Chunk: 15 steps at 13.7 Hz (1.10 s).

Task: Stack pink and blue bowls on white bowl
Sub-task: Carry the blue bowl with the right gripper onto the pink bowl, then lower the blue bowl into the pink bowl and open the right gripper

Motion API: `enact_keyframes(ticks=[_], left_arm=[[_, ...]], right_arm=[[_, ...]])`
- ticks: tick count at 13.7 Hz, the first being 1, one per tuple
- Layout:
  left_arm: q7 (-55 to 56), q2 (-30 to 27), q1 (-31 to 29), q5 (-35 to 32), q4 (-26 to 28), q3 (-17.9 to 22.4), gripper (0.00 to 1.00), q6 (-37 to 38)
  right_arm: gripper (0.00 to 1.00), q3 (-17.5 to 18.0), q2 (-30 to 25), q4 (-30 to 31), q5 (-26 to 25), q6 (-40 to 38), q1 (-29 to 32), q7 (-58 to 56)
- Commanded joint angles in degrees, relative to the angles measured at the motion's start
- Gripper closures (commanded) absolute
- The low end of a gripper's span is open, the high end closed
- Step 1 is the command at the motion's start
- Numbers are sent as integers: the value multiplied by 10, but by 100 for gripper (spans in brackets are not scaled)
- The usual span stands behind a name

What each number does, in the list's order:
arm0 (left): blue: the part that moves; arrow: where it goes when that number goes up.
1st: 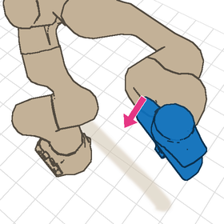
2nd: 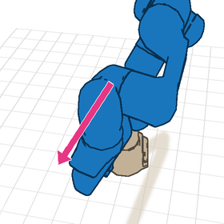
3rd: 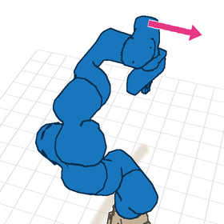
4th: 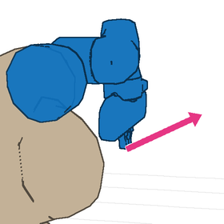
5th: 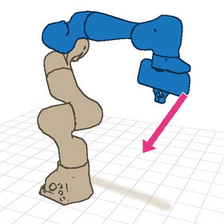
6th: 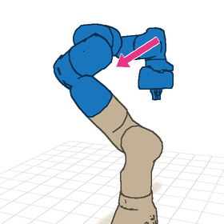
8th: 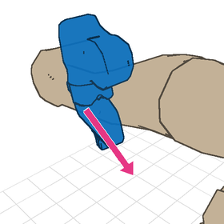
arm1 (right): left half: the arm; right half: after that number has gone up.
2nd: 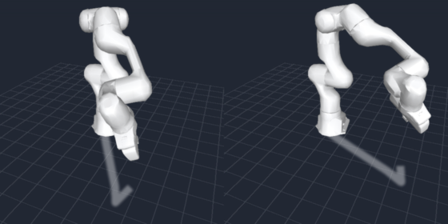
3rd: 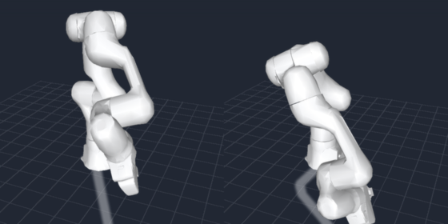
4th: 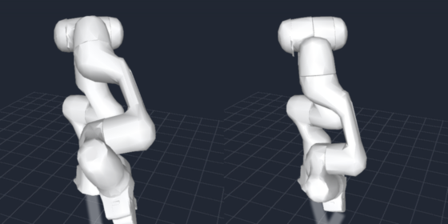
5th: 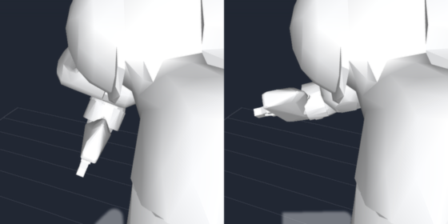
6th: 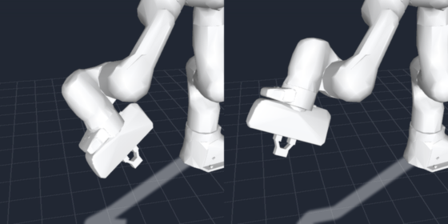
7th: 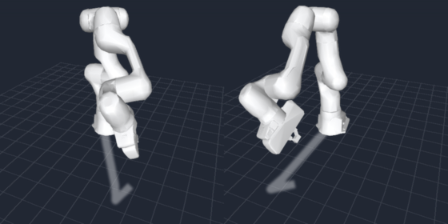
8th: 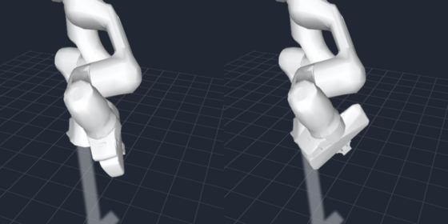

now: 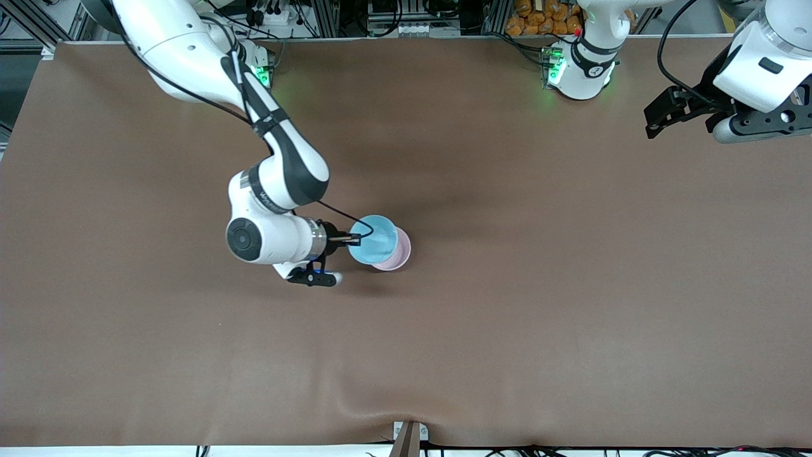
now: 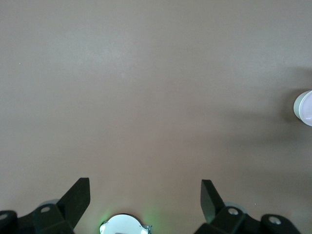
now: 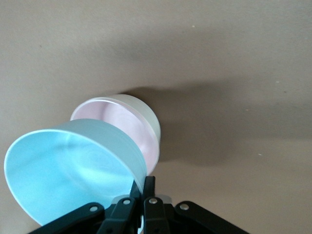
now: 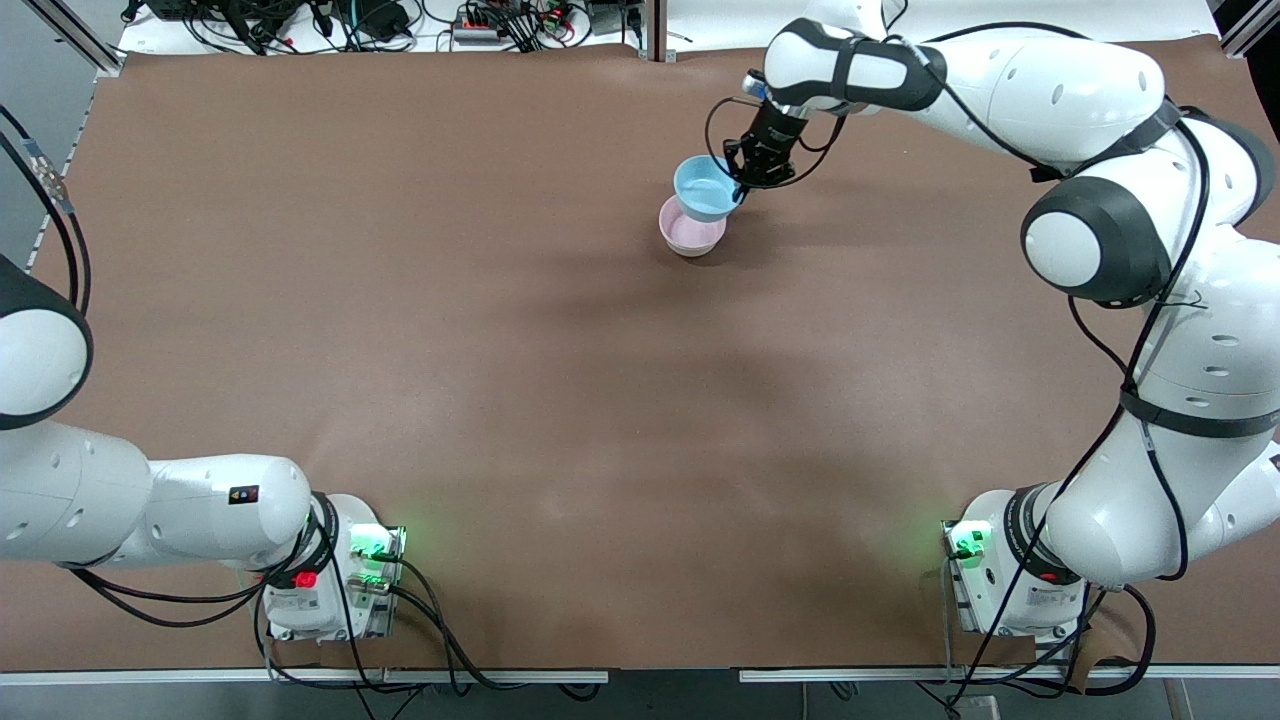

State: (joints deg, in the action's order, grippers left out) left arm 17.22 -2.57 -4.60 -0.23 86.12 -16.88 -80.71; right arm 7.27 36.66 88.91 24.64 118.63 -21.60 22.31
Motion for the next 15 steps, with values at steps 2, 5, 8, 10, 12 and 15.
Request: enact_keyframes(ticks=[2, 5, 8, 10, 12, 15], left_arm=[[-9, -16, -9, 4, 13, -4, 0, 5], [-9, -16, -9, 4, 13, -4, 0, 5], [-8, -16, -9, 4, 13, -4, 0, 5], [-9, -16, -9, 4, 13, -4, 0, 5], [-9, -16, -9, 4, 13, -4, 0, 5], [-9, -16, -9, 4, 13, -4, 0, 5]], right_arm=[[100, -8, 10, -1, 5, 16, -15, 25], [100, -9, 16, 4, 1, 16, -19, 25], [100, -9, 23, 5, -1, 18, -20, 25], [100, -9, 27, 4, -12, 18, -22, 26], [100, -9, 28, 4, -16, 20, -23, 26], [100, -9, 32, 4, -16, 30, -25, 26]])
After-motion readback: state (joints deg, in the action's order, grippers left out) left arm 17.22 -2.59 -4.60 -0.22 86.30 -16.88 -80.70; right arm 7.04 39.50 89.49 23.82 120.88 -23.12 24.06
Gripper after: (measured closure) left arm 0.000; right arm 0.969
